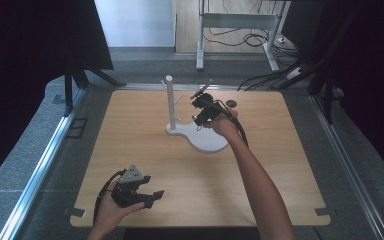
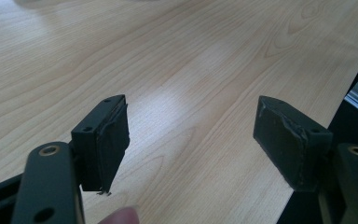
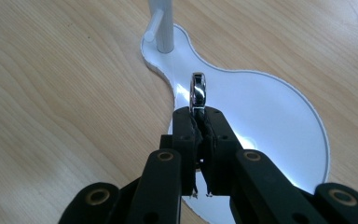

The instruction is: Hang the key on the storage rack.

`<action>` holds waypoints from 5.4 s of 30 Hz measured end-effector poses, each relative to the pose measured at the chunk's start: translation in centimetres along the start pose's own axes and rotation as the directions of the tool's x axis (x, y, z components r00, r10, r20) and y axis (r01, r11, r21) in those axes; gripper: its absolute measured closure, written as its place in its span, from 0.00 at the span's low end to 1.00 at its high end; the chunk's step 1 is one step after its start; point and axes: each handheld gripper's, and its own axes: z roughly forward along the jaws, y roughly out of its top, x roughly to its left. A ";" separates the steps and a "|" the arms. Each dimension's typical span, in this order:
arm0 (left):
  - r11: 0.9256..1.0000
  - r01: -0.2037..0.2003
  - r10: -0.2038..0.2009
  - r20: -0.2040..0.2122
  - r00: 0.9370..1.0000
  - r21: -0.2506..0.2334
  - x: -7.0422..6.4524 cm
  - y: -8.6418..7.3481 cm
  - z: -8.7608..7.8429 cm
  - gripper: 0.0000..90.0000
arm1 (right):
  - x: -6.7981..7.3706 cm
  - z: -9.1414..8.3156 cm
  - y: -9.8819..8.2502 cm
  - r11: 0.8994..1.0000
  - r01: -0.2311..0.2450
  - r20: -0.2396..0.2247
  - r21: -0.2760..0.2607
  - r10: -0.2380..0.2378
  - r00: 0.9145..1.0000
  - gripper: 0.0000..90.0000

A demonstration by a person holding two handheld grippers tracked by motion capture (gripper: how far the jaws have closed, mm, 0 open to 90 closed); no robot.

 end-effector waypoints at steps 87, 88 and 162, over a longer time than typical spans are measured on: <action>1.000 -0.016 0.016 0.007 1.000 0.018 -0.2 0.0 0.1 0.30 | -2.0 1.2 7.3 0.998 -0.036 0.091 -0.041 0.040 0.995 0.94; 1.000 -0.016 0.016 0.008 1.000 0.017 -0.2 0.0 0.1 0.30 | -2.0 1.3 7.3 0.999 -0.034 0.090 -0.042 0.038 0.995 0.94; 0.999 -0.036 0.035 0.024 0.999 0.035 -0.7 0.0 0.7 0.30 | 1.4 2.2 6.8 0.998 0.042 0.007 -0.055 -0.042 0.999 0.83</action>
